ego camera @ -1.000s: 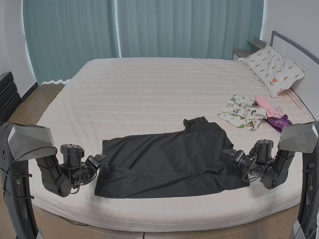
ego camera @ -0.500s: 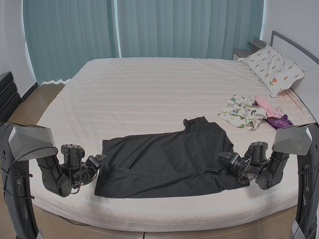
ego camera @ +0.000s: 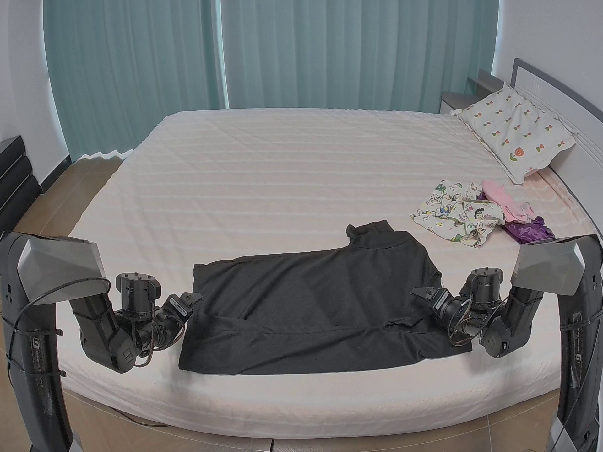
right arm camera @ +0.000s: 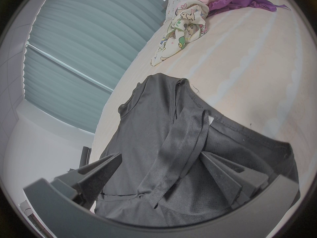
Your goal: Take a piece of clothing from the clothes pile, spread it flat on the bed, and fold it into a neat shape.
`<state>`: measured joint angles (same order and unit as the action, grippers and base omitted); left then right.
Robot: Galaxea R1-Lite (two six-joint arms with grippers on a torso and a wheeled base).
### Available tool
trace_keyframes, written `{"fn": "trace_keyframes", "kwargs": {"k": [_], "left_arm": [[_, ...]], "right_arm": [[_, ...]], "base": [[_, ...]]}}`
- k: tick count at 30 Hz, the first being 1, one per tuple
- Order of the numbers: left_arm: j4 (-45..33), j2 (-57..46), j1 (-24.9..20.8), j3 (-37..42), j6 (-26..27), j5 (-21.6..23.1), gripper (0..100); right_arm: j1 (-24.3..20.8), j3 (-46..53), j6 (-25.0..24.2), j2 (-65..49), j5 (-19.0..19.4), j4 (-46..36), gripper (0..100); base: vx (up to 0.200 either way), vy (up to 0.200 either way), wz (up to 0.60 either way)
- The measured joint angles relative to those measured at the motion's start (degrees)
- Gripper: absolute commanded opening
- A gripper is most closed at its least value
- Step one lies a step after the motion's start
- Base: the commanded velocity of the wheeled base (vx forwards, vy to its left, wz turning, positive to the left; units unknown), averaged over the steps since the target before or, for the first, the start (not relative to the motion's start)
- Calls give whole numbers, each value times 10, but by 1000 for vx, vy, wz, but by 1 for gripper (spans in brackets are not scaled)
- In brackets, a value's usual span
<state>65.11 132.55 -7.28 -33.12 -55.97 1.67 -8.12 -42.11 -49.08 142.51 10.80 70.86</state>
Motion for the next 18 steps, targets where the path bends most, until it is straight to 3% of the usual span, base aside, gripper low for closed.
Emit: {"fn": "trace_keyframes", "kwargs": {"k": [2,3,13,18], "left_arm": [[0,0,0,0,0,0,100],[0,0,0,0,0,0,100],[1,0,0,-1,0,0,100],[1,0,0,-1,0,0,100]], "right_arm": [[0,-3,1,2,0,-10,100],[0,-5,2,2,0,-13,0],[2,-14,6,5,-7,-21,0],[0,-10,7,3,-30,-21,0]], "base": [[0,0,0],[0,0,0],[0,0,0],[0,0,0]]}}
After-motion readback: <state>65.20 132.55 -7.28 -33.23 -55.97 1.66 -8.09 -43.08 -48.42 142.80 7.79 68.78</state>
